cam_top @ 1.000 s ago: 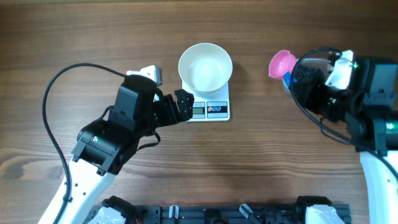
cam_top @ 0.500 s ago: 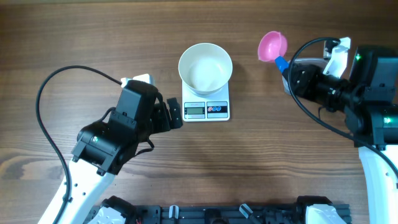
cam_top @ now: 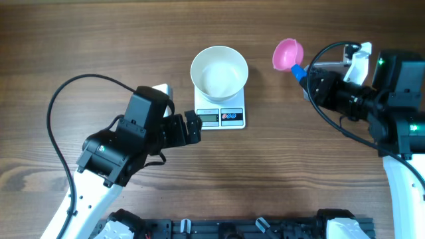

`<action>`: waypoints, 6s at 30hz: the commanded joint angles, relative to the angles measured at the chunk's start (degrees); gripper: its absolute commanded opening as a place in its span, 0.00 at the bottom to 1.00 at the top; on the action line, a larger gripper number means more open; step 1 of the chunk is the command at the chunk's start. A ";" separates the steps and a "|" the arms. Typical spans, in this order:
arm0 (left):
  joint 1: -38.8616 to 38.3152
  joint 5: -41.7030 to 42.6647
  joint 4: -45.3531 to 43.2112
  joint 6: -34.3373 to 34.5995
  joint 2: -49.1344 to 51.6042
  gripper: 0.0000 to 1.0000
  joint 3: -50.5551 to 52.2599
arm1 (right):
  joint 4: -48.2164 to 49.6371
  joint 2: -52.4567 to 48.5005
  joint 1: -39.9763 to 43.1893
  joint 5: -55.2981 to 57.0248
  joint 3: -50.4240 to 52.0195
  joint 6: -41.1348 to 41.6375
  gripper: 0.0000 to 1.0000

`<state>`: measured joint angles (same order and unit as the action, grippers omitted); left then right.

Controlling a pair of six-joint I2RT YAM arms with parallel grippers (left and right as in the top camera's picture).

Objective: Scoop item into bowl and weigh 150g on scale

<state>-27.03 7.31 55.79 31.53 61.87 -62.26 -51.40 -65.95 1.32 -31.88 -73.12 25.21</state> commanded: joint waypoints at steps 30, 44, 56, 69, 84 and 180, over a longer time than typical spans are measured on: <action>0.31 -12.76 -1.70 21.64 3.74 1.00 -0.66 | -2.12 -1.01 0.15 41.27 0.15 -11.69 0.04; 0.31 -17.03 3.91 10.95 3.74 1.00 -0.66 | -0.44 -7.74 0.15 43.23 0.52 -13.29 0.04; 0.20 -0.85 -3.08 -8.66 3.74 1.00 -0.66 | 2.38 -7.78 2.75 34.95 0.52 -22.38 0.04; 0.13 -0.79 -4.59 -14.34 4.02 1.00 -0.66 | 2.51 -17.25 12.52 21.22 0.52 -29.70 0.05; 0.13 9.33 -7.41 -15.91 7.37 0.58 -0.66 | 1.11 -15.37 12.52 12.26 0.37 -28.44 0.04; -14.93 -17.00 -34.91 3.26 45.92 0.04 -0.59 | 3.85 4.70 12.52 12.48 0.39 -20.74 0.04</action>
<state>-41.74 -10.66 20.93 34.24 106.39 -62.30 -47.90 -61.06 13.82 -18.44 -72.51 3.86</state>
